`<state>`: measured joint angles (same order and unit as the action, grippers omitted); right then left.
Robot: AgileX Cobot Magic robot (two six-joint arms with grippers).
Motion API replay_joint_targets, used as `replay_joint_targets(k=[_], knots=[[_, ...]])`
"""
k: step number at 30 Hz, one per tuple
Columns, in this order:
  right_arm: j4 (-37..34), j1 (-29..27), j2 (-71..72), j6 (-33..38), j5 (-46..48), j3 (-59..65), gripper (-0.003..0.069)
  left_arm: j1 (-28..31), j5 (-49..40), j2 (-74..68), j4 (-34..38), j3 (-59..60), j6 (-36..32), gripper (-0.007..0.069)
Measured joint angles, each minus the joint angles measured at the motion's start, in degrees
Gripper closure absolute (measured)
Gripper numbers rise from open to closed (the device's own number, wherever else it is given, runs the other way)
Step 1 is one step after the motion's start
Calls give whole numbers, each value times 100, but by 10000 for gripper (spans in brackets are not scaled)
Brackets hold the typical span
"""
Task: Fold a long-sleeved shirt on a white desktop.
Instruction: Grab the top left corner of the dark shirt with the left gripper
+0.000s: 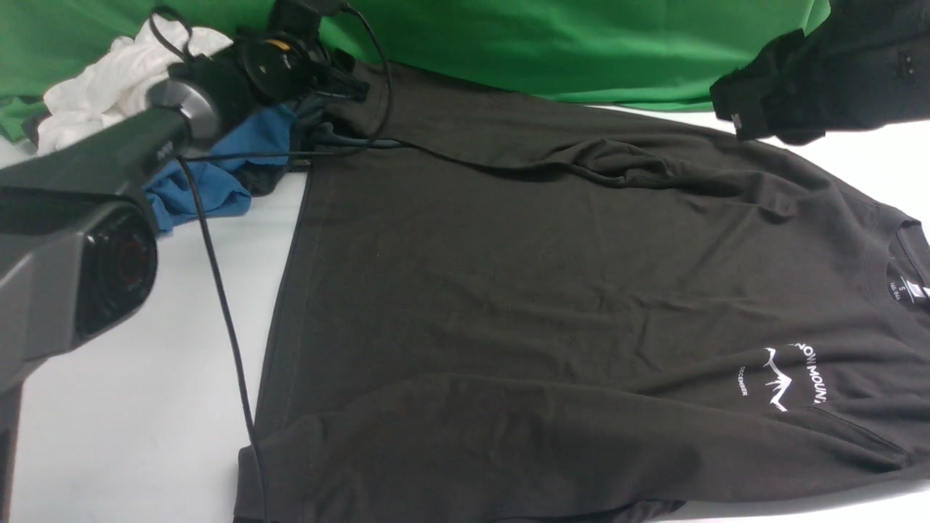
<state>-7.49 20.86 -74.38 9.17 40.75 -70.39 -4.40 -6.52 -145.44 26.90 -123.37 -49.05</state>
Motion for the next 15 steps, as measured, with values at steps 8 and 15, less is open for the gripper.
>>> replay_joint_targets(k=[8,15], knots=[[-11,0,0,95,184,-4,421,-114,-190,103,-270,-28,-18,277],[-11,0,0,230,283,-7,421,-64,-1794,833,-664,-82,-381,281]])
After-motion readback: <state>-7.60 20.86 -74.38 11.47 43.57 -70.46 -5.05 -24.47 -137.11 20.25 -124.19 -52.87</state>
